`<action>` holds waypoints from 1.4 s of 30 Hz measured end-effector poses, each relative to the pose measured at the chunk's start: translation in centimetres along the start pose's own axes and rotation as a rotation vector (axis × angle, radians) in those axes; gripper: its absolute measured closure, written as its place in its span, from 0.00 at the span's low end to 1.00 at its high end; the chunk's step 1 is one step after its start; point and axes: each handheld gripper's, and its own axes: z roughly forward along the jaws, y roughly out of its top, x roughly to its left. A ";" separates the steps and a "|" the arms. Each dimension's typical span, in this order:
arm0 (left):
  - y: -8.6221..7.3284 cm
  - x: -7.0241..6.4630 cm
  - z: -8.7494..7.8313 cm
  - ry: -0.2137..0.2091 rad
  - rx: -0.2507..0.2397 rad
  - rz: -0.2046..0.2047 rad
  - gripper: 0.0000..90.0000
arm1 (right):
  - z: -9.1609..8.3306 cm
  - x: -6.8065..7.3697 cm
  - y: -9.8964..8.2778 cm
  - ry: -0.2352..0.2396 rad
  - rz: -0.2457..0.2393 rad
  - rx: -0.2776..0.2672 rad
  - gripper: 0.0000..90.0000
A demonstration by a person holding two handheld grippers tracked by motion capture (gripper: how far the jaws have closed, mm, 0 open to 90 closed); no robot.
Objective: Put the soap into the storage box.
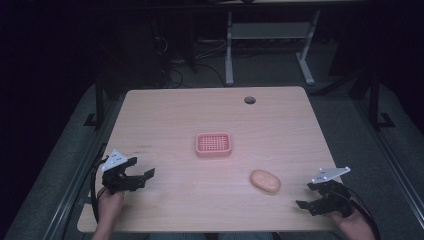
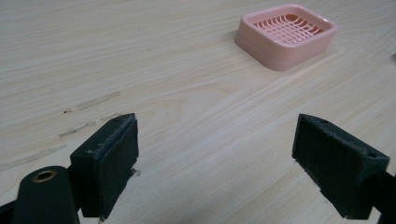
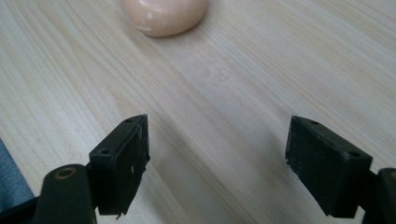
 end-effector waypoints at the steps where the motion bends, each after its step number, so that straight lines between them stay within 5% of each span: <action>1: 0.0 0.0 0.0 0.000 0.001 0.000 0.16 | 0.0 0.1 0.1 0.003 -0.002 0.000 0.24; 10: 0.0 0.0 -0.2 0.000 -0.006 0.002 0.16 | -0.3 1.0 2.4 0.005 -0.063 0.009 0.23; 42: 0.0 0.0 -0.3 0.010 -0.014 0.008 0.16 | 0.8 1.5 7.4 0.036 -0.154 0.114 0.22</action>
